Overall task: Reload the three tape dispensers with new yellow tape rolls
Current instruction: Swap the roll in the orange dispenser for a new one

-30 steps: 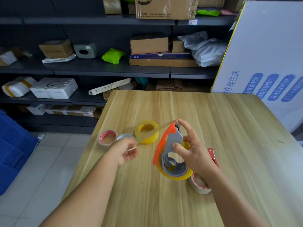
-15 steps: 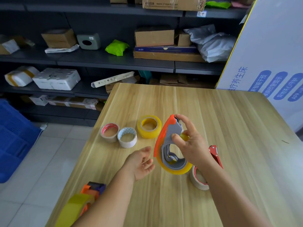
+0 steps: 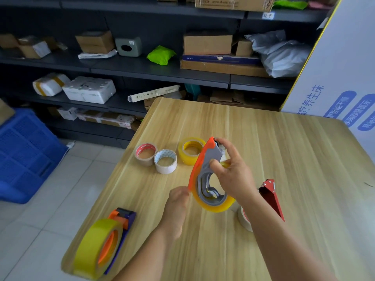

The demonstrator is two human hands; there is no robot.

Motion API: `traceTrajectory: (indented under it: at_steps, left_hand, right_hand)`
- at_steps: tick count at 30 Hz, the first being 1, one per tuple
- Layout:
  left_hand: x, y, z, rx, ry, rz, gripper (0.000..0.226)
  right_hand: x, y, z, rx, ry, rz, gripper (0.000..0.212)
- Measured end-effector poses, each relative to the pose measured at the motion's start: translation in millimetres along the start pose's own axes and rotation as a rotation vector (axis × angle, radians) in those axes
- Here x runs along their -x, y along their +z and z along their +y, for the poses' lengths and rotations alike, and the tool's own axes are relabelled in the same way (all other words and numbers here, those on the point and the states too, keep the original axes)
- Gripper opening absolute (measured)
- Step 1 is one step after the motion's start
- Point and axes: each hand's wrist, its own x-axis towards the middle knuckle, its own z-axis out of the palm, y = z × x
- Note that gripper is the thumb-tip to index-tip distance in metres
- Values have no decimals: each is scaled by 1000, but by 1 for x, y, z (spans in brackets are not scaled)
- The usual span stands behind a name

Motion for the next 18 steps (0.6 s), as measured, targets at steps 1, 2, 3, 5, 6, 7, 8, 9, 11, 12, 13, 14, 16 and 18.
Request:
traceTrajectory:
  at_steps: [1,2,3,5,6,7,8,9,11,12,13,14,16,18]
  left_hand:
    - [4,-5,-4,-51,54,-21,27]
    - [9,-9,-7,-86,88,-63,42]
    - [14,-13,-11,-116,112,-111,55]
    - [25,-18,-16,-183,155,-198,70]
    - [31,-21,-18,-204,159,-214,71]
    - [36,-24,-20,-212,160,-213,70]
    - [40,-28,-23,-221,155,-195,68]
    - [44,-32,-25,-229,149,-175,69]
    - [52,-41,-32,-244,141,-146,86]
    - [55,-45,-35,-237,138,-135,97]
    - [59,-48,-38,-211,137,-133,102]
    - [64,-52,-41,-167,142,-134,101]
    - [75,-63,-44,-86,163,-150,86]
    - [86,-77,-52,-91,168,-172,76]
  right_hand:
    - [1,2,-1,2,10,-4,50]
    - [3,4,-2,6,21,-9,50]
    - [4,7,-4,12,30,-14,50]
    - [8,14,-8,30,43,-29,50]
    - [11,18,-11,39,46,-37,49]
    - [14,22,-14,46,49,-45,49]
    - [18,26,-16,51,55,-50,48]
    - [22,31,-18,54,63,-53,47]
    - [30,40,-22,60,80,-58,45]
    - [35,45,-24,61,87,-62,45]
    - [41,51,-26,59,94,-66,46]
    - [47,57,-28,55,103,-72,47]
    - [60,69,-31,50,122,-81,48]
    - [74,80,-35,51,138,-107,48]
